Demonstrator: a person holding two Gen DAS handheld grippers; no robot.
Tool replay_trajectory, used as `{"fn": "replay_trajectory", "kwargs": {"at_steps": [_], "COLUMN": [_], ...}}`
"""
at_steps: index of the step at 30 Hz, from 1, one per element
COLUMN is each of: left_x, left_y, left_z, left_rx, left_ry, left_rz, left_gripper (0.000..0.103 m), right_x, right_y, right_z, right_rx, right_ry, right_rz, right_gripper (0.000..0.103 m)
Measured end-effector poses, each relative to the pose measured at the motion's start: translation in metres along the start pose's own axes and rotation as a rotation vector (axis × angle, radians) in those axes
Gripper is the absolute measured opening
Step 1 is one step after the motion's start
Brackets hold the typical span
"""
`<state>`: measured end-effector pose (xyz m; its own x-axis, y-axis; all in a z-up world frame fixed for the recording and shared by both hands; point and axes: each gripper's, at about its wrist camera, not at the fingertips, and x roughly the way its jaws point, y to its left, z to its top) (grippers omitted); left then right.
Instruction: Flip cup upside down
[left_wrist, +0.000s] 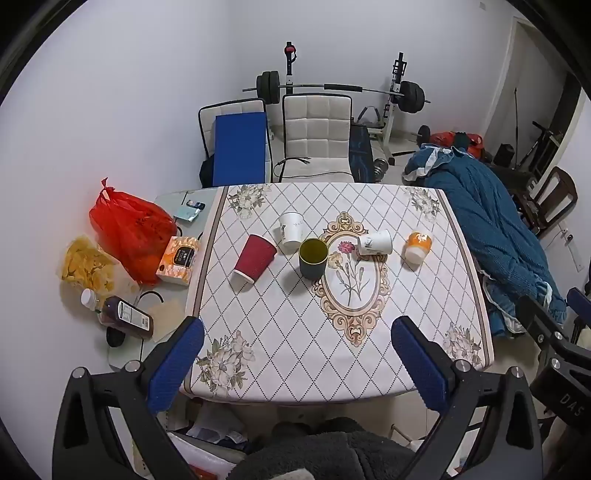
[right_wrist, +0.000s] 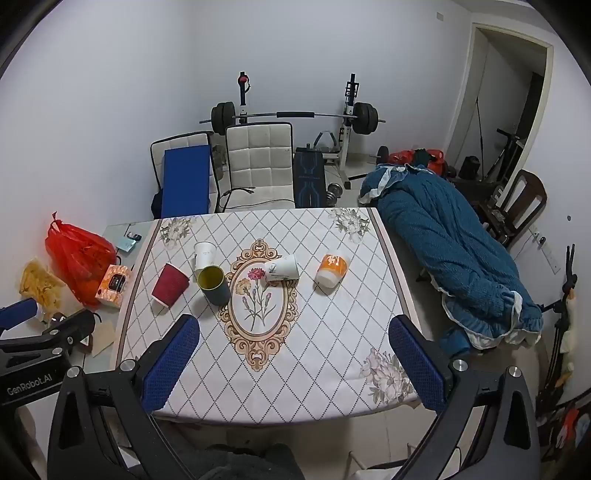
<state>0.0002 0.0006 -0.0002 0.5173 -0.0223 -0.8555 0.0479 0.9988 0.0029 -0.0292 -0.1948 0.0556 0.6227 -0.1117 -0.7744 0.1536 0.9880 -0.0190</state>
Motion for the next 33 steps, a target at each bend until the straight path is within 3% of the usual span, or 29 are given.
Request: {"fn": "replay_trajectory", "kwargs": {"at_steps": [33], "left_x": [-0.003], "left_y": [-0.0049], "left_z": [0.0015], "left_rx": [-0.006], "left_ry": [-0.034], "left_rz": [0.011], "left_gripper": [0.103], "right_x": [0.0029], "right_y": [-0.0043], "right_z": [0.0018], "right_rx": [-0.011], "right_ry": [0.009], "right_rz": [0.024], "right_gripper": [0.103]}}
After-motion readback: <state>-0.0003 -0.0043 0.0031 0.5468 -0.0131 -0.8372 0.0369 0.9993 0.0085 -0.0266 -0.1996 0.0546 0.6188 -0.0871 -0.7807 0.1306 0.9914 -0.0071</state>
